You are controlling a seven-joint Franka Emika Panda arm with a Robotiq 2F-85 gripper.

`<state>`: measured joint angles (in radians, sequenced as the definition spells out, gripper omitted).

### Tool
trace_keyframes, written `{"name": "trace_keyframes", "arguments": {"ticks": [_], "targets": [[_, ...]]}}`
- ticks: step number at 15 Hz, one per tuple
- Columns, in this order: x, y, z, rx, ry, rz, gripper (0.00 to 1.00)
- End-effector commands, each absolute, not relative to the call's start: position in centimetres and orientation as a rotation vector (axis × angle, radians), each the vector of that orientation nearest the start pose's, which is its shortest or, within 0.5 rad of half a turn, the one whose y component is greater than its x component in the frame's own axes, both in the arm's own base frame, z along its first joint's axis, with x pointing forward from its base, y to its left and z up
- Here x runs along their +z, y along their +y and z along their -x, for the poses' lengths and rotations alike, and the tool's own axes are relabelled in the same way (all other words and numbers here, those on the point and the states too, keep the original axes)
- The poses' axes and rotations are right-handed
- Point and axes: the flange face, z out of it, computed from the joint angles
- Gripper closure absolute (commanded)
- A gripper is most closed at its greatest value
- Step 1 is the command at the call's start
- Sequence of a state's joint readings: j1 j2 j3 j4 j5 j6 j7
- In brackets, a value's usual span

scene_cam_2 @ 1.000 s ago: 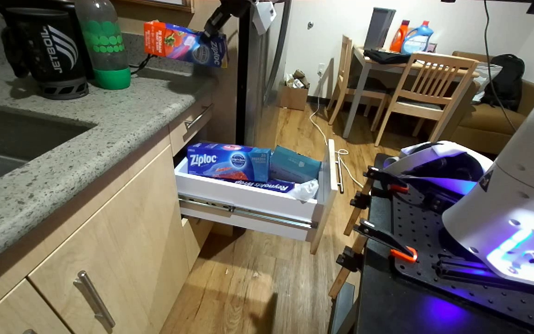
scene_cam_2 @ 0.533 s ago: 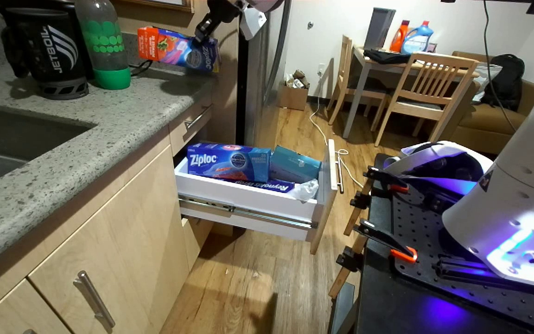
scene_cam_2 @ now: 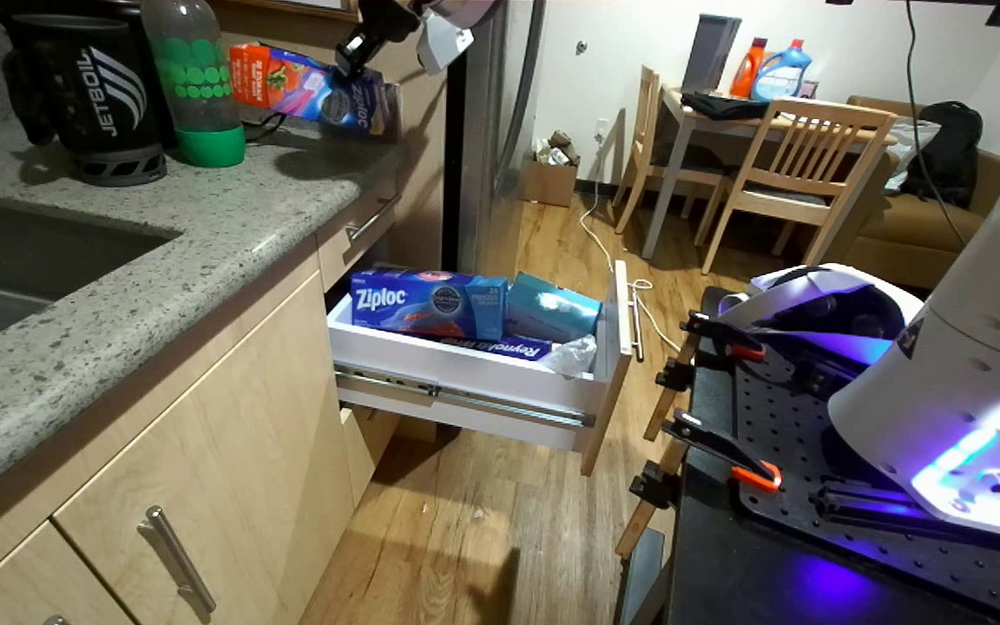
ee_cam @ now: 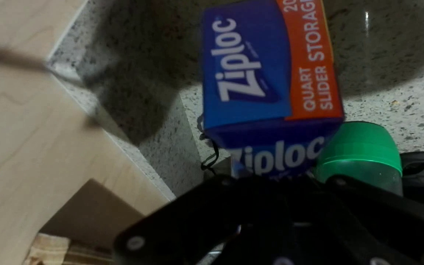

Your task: Get one of the boxes labeled 'Ziploc' from the open drawer of the cabinet and place it on the countertop

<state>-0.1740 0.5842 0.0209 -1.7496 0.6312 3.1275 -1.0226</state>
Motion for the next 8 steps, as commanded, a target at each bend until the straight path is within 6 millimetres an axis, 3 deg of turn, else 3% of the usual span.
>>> {"name": "trace_keyframes", "arguments": {"ticks": [1,8], "targets": [[31.9,-15.5,-69.9,-1.262,-0.334,3.055,0.98],[30.5,-14.8,-70.7,-1.228,-0.347,3.049,0.98]]}}
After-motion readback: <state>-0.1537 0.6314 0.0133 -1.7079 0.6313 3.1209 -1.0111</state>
